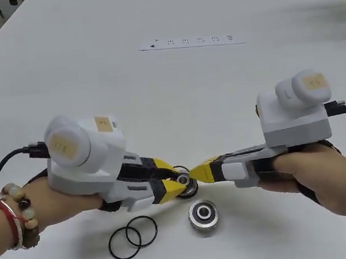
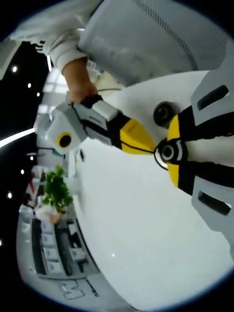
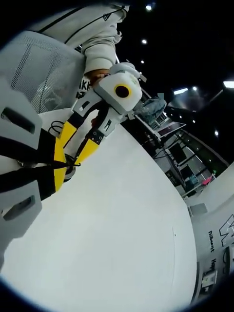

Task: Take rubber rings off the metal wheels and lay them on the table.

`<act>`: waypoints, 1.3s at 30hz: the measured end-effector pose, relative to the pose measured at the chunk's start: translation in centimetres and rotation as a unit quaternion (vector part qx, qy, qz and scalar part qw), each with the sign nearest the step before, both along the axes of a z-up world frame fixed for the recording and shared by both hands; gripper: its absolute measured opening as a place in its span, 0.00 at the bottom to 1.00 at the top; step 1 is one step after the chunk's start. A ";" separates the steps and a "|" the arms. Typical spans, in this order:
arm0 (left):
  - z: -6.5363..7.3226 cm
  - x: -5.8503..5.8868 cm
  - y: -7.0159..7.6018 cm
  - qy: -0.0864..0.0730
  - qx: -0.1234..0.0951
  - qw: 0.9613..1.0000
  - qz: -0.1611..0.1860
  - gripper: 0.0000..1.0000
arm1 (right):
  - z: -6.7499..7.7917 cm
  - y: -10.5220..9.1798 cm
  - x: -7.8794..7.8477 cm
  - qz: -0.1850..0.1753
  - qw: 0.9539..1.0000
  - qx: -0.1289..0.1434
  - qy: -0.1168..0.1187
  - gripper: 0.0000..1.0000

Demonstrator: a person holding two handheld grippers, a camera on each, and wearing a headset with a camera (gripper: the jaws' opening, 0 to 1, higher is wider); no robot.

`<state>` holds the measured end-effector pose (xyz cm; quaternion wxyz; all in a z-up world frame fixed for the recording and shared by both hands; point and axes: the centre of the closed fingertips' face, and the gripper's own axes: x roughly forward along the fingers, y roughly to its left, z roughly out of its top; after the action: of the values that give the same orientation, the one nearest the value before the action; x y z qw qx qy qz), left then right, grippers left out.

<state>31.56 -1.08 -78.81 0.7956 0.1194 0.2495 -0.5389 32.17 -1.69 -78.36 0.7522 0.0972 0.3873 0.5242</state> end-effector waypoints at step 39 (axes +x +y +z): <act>8.1 -6.0 13.9 -0.064 -0.004 0.991 0.116 0.62 | 4.6 -0.4 -4.2 0.016 0.999 0.017 0.025 0.00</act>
<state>25.59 12.82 -70.75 0.8674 0.1204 0.2082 -0.4357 27.97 -2.10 -73.77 0.7321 0.1161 0.3985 0.5401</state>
